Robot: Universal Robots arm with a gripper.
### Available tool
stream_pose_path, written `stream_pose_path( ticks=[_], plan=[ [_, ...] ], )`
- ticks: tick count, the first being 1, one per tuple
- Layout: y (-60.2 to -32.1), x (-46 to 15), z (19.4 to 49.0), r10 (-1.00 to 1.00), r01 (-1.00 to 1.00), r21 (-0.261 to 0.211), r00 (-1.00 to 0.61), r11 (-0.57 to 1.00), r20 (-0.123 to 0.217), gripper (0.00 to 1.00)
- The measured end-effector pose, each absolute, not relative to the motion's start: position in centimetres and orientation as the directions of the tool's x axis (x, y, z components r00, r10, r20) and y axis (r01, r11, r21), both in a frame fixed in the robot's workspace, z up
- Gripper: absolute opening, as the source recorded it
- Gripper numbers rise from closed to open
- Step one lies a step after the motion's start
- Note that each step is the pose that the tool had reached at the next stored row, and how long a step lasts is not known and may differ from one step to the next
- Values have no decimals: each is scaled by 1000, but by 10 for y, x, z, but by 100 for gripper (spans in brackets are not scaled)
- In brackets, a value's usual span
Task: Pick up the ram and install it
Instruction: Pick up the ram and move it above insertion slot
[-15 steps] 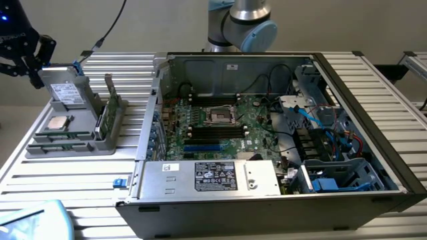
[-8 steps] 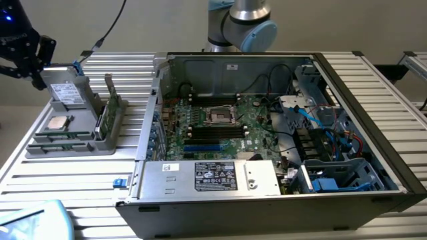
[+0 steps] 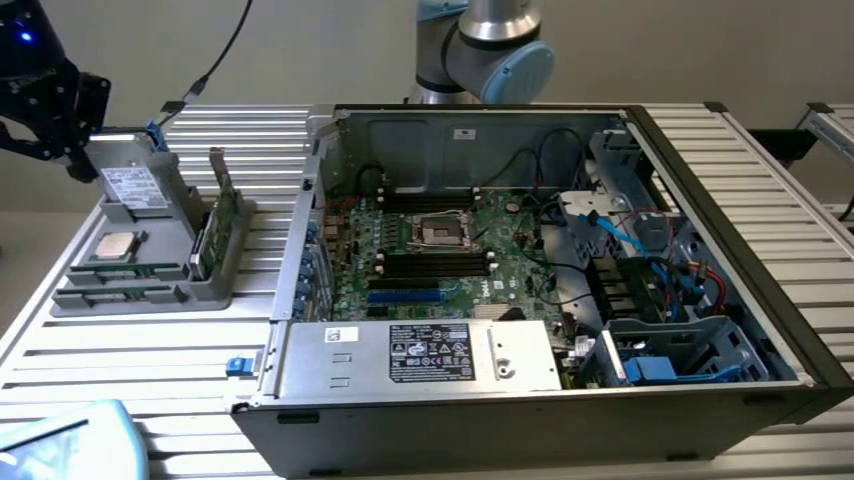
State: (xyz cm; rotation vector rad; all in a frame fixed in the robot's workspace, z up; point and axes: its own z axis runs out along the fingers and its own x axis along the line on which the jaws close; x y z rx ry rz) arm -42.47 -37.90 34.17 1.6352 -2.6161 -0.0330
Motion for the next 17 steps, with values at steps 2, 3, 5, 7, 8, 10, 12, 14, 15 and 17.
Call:
stream_pose_path(
  ticks=[2,3,5,7,8,10,12,14,15,17],
  plan=[
    [-379,-425,341,-914,-913,44,-404,405,35,10],
    [-379,-425,341,-921,-920,43,-388,389,34,10],
    [-379,-425,340,-935,-934,40,-354,355,33,10],
    [-379,-425,339,-947,-946,38,-320,321,32,10],
    [-379,-425,339,-952,-952,37,-303,304,32,10],
    [-379,-425,338,-963,-962,37,-268,269,32,10],
    [-379,-425,337,-972,-972,37,-233,234,32,10],
    [-379,-425,336,-980,-979,37,-197,198,31,10],
    [-379,-425,335,-983,-983,37,-179,180,31,10],
    [-379,-425,335,-989,-989,37,-144,145,29,10]
  ],
)
